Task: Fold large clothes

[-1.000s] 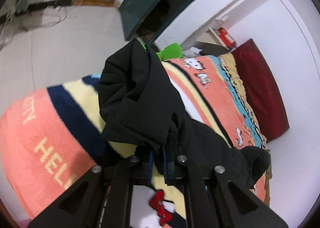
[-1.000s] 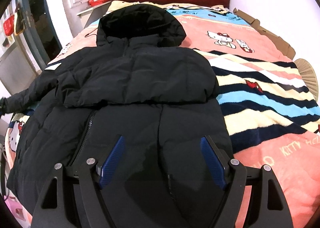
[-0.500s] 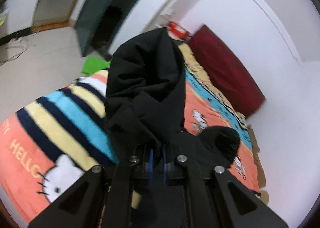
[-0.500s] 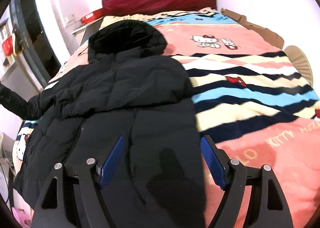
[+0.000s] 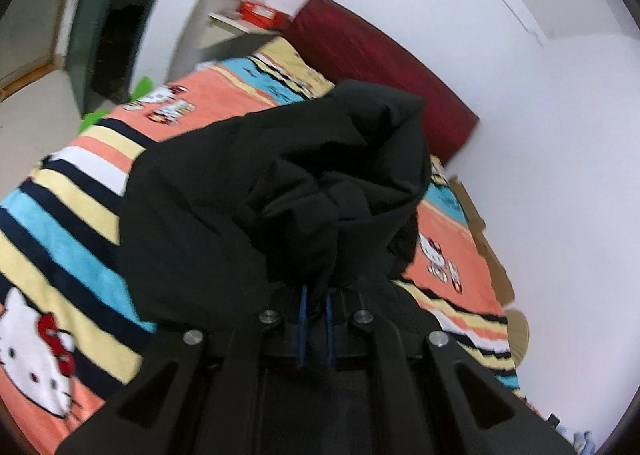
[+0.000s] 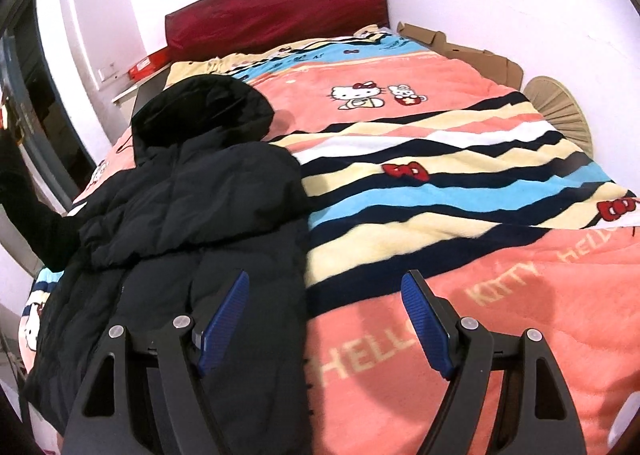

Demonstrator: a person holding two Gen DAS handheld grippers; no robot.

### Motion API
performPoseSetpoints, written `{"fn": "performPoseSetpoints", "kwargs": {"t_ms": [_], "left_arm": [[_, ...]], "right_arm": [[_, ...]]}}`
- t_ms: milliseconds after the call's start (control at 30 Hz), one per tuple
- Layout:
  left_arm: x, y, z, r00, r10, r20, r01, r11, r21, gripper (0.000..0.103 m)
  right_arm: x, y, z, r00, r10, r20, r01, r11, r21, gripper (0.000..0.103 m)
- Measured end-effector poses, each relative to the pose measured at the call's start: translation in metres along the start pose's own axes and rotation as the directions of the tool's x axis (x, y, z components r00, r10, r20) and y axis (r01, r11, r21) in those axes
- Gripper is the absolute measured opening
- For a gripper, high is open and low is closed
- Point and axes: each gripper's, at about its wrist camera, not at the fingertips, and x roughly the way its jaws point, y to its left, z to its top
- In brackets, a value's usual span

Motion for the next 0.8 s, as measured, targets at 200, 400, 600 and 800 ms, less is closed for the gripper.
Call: {"fn": "performPoseSetpoints", "kwargs": {"t_ms": [200, 400, 600, 800], "left_arm": [[0.050, -0.070, -0.033, 0.996, -0.034, -0.084, 0.042, 0.994, 0.098, 0.006], [0.109, -0.115, -0.083, 0.981, -0.011, -0.196, 0.042, 0.987, 0.156, 0.006], [0.163, -0.131, -0.130, 0.954, 0.057, -0.294, 0.006, 0.978, 0.208, 0.006], [0.188, -0.129, -0.158, 0.939, 0.127, -0.320, -0.044, 0.966, 0.254, 0.008]], "right_arm": [[0.010, -0.021, 0.000, 1.000, 0.005, -0.010, -0.005, 1.000, 0.029, 0.078], [0.018, -0.039, -0.003, 1.000, 0.010, -0.010, -0.009, 0.997, 0.070, 0.078], [0.028, -0.045, -0.008, 1.000, 0.010, -0.016, -0.009, 0.997, 0.076, 0.078], [0.034, -0.053, -0.011, 1.000, 0.002, -0.031, 0.001, 0.996, 0.092, 0.078]]}}
